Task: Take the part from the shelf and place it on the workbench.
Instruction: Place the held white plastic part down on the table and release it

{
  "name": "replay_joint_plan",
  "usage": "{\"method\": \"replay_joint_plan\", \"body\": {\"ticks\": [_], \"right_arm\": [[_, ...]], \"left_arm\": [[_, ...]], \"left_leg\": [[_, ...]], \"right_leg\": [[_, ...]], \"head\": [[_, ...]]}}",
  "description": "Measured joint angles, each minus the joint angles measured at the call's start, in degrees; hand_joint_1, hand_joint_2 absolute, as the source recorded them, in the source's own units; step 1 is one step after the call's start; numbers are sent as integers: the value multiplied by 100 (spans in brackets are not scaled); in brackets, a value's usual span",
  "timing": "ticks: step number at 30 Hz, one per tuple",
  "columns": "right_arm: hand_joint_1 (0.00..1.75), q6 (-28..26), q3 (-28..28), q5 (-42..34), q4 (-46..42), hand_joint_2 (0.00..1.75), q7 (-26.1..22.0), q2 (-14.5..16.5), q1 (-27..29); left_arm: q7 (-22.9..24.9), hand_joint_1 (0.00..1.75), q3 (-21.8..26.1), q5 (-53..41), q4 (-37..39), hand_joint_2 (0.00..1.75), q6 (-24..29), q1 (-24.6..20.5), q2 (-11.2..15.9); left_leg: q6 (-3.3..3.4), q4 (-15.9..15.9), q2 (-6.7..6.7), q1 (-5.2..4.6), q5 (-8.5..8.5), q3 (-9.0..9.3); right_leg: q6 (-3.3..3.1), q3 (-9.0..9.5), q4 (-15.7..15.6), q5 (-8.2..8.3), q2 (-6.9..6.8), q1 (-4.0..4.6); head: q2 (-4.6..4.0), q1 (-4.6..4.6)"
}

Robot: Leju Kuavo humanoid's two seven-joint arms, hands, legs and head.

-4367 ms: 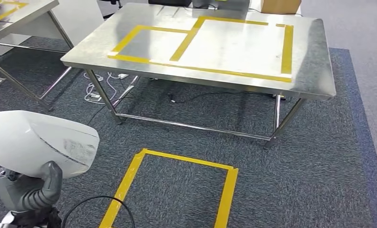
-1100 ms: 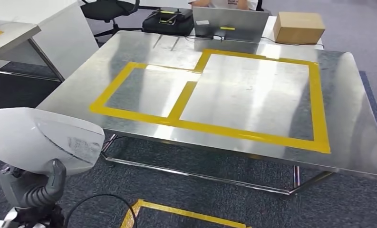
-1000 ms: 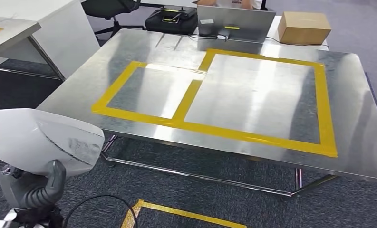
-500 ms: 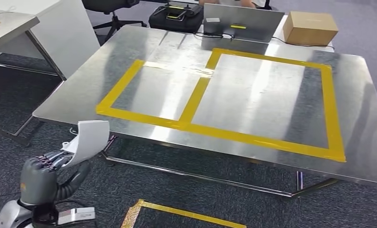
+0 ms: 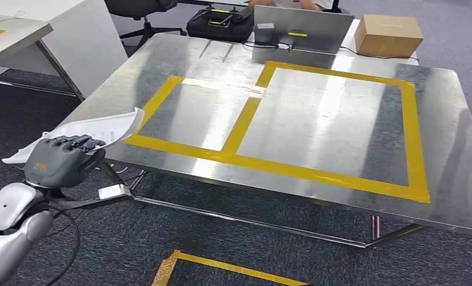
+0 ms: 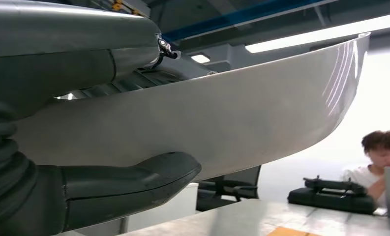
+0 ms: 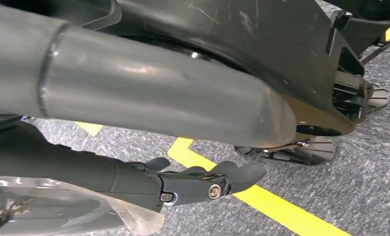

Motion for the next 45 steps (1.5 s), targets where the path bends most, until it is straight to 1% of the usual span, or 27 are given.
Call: {"method": "replay_joint_plan", "body": {"ticks": [3, 7, 10, 13, 16, 20, 26, 29, 33, 35, 39, 45], "right_arm": [[0, 51, 45, 81, -1, 0, 11, -19, -26], [0, 99, 117, 159, -1, 0, 27, -40, -56], [0, 118, 146, 214, -1, 0, 44, -47, -77], [0, 124, 184, 239, -1, 0, 48, -50, -87], [0, 143, 222, 245, -1, 0, 57, -50, -101], [0, 161, 241, 246, -3, 0, 69, -50, -114], [0, 163, 261, 251, -5, 0, 85, -50, -118], [0, 168, 269, 262, -6, 0, 90, -50, -122], [0, 176, 269, 267, -9, 0, 106, -50, -148], [0, 185, 269, 267, -9, 0, 142, -50, -163], [0, 181, 269, 244, -9, 0, 203, -50, -172], [0, 177, 269, 204, -9, 0, 248, -50, -169]], "left_arm": [[-14, 175, -274, -13, 856, 175, -349, -990, -94], [89, 175, -735, -231, 1948, 175, -733, -2149, -388], [221, 175, -1050, -317, 2702, 175, -967, -2833, -672], [290, 175, -1245, -360, 3306, 175, -1090, -3312, -933], [350, 175, -1426, -453, 3833, 175, -1223, -3650, -1183], [392, 175, -1587, -503, 4316, 175, -1347, -3901, -1422], [416, 175, -1699, -536, 4671, 175, -1430, -4046, -1612], [509, 175, -1783, -621, 4847, 175, -1529, -4111, -1681], [638, 0, -1852, -645, 5048, 175, -1484, -4143, -1781], [707, 0, -1883, -649, 5151, 175, -1366, -4158, -1813], [855, 0, -1906, -635, 5371, 0, -1144, -4194, -1814], [1078, 0, -1911, -719, 5613, 0, -1156, -4195, -1781]], "left_leg": [[-7, -2, -7, 4, 9, 0], [-9, -2, -5, 4, 11, 1], [-9, -1, -2, 2, 11, 0], [-5, 0, 2, 0, 14, 0], [-4, 0, 3, 0, 15, 1], [-4, -3, 2, 2, 15, 2], [-7, -9, 2, 3, 18, 3], [-7, -10, 2, 3, 19, 3], [-7, -13, 2, 3, 19, 3], [-7, -14, 2, 2, 19, 3], [-7, -15, 2, 2, 19, 4], [-7, -16, 1, 3, 19, 4]], "right_leg": [[-2, 3, 2, 2, -6, 5], [-2, 5, 3, 7, 1, 6], [-2, 35, 3, 14, 7, 6], [-4, 69, 3, 20, 13, 6], [-4, 69, 3, 20, 12, 6], [-4, 68, 4, 20, 8, 7], [-4, 67, 6, 20, 10, 9], [-4, 67, 6, 20, 8, 9], [-4, 68, 7, 19, 9, 9], [-4, 68, 7, 19, 10, 10], [-4, 68, 7, 19, 9, 12], [-5, 68, 7, 19, 7, 13]], "head": [[0, 1], [1, 2], [1, 1], [1, 1], [1, 1], [0, 1], [0, 1], [1, 0], [1, 1], [1, 1], [0, 1], [2, 0]]}}
